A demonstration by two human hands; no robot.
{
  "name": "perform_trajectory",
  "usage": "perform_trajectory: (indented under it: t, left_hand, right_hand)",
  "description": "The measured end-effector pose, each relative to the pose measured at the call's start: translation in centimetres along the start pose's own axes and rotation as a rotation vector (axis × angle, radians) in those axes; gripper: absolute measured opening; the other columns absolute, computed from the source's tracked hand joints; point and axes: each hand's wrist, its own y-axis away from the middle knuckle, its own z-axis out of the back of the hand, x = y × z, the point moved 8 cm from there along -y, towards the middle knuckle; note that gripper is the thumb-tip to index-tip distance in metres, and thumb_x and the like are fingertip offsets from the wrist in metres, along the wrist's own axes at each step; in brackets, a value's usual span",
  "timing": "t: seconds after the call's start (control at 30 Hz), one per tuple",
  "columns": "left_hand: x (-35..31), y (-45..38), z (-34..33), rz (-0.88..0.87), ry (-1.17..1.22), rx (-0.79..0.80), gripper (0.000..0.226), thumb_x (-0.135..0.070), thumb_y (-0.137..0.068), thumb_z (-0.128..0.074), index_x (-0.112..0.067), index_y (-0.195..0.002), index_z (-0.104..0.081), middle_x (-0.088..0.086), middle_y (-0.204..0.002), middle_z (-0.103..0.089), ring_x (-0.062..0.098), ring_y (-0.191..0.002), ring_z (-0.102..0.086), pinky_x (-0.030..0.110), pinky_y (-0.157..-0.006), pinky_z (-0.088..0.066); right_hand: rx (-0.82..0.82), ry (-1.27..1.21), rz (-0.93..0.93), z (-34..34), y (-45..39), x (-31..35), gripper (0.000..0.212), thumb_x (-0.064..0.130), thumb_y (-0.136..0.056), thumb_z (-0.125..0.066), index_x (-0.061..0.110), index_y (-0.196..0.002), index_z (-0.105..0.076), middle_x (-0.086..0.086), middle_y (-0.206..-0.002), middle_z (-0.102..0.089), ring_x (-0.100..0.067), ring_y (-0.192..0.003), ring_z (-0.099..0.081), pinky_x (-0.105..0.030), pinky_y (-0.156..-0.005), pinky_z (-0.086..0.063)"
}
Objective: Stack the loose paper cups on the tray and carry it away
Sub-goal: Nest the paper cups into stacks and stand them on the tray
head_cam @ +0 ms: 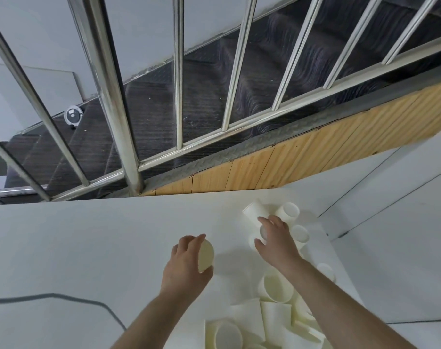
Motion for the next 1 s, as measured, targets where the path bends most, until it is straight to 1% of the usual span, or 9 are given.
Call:
perform_trajectory:
  t: [0.1, 0.3, 0.47, 0.5, 0.57, 0.67, 0.77, 0.87, 1.0]
  left_hand:
    - [1.0, 0.2, -1.2, 0.011, -0.107, 0.057, 0.072, -0.036, -0.084, -0.060, -0.032, -0.145, -0.023, -0.011, -0.140, -0.030, 0.014, -0.125, -0.036, 0.024, -0.088, -0.047]
    - [1.7, 0.0, -2.5, -0.011, -0.148, 0.081, 0.070, -0.032, -0.083, -0.061, -0.031, -0.143, -0.025, -0.008, -0.141, -0.030, 0.017, -0.127, -0.037, 0.026, -0.092, -0.045]
    - [1.8, -0.3, -2.4, -0.005, -0.150, 0.075, 0.087, -0.054, -0.078, -0.064, -0.032, -0.147, -0.015, -0.007, -0.148, -0.023, 0.016, -0.137, -0.026, 0.033, -0.111, -0.026]
    - [1.5, -0.3, -2.1, -0.017, -0.125, 0.053, 0.090, -0.059, -0.076, -0.064, -0.032, -0.147, -0.015, -0.007, -0.149, -0.023, 0.015, -0.137, -0.026, 0.033, -0.113, -0.023]
    - [0.6, -0.4, -1.2, -0.043, -0.001, 0.000, 0.095, -0.062, -0.073, -0.066, -0.031, -0.147, -0.017, -0.008, -0.148, -0.026, 0.014, -0.135, -0.029, 0.033, -0.114, -0.023]
    - [-1.0, -0.6, 0.4, -0.091, 0.219, -0.076, 0.097, -0.065, -0.070, -0.066, -0.030, -0.148, -0.020, -0.011, -0.146, -0.032, 0.010, -0.132, -0.034, 0.035, -0.111, -0.032]
    - [-2.1, -0.6, 1.4, -0.128, 0.352, -0.109, 0.090, -0.064, -0.071, -0.066, -0.035, -0.146, -0.023, -0.018, -0.135, -0.036, 0.001, -0.120, -0.039, 0.025, -0.098, -0.041]
    - [-2.5, -0.2, 1.8, -0.134, 0.368, -0.138, 0.083, -0.049, -0.075, -0.072, -0.033, -0.143, -0.029, -0.017, -0.127, -0.042, 0.002, -0.110, -0.046, 0.015, -0.086, -0.039]
    - [-2.3, 0.1, 1.5, -0.133, 0.267, -0.152, 0.082, -0.039, -0.073, -0.076, -0.029, -0.142, -0.033, -0.013, -0.125, -0.046, 0.007, -0.109, -0.051, 0.021, -0.085, -0.043]
  right_hand:
    - [0.105, 0.177, -0.037, -0.8, -0.2, -1.1, 0.054, 0.027, -0.092, -0.058, 0.021, -0.141, -0.036, -0.007, -0.148, -0.028, -0.030, -0.134, -0.030, -0.037, -0.101, -0.043]
    - [0.103, 0.139, -0.038, -1.7, -1.1, -1.5, 0.045, 0.021, -0.094, -0.055, 0.020, -0.137, -0.043, -0.003, -0.138, -0.038, -0.028, -0.120, -0.045, -0.035, -0.091, -0.047]
    - [0.067, 0.055, -0.007, -1.2, -1.1, -0.3, 0.047, 0.022, -0.094, -0.055, 0.022, -0.140, -0.044, -0.004, -0.134, -0.045, -0.027, -0.120, -0.048, -0.032, -0.097, -0.041]
    - [0.029, -0.051, -0.024, -0.7, -1.0, 0.1, 0.046, 0.022, -0.093, -0.057, 0.022, -0.138, -0.047, -0.004, -0.131, -0.048, -0.025, -0.119, -0.050, -0.031, -0.097, -0.040]
    - [0.002, -0.485, -0.153, 0.0, -0.4, 0.6, 0.037, 0.020, -0.090, -0.060, 0.022, -0.127, -0.059, -0.001, -0.115, -0.057, -0.019, -0.103, -0.057, -0.033, -0.088, -0.047]
    - [0.238, -1.171, -0.342, -1.4, 1.2, 3.4, 0.022, 0.015, -0.094, -0.054, 0.017, -0.109, -0.069, -0.005, -0.089, -0.058, -0.017, -0.070, -0.055, -0.032, -0.062, -0.051]
    - [0.425, -1.391, -0.362, -2.1, 2.4, 5.7, 0.029, 0.019, -0.096, -0.047, 0.010, -0.113, -0.069, -0.010, -0.092, -0.057, -0.019, -0.065, -0.053, -0.031, -0.060, -0.048]
    - [0.435, -1.384, -0.351, -2.6, 2.9, 6.0, 0.030, 0.021, -0.097, -0.047, 0.013, -0.115, -0.070, -0.011, -0.101, -0.059, -0.021, -0.073, -0.058, -0.035, -0.068, -0.052]
    - [0.078, -0.834, -0.080, -0.6, 2.9, 5.3, 0.023, 0.042, -0.090, -0.061, 0.032, -0.109, -0.068, 0.015, -0.115, -0.064, -0.002, -0.099, -0.060, -0.026, -0.085, -0.051]
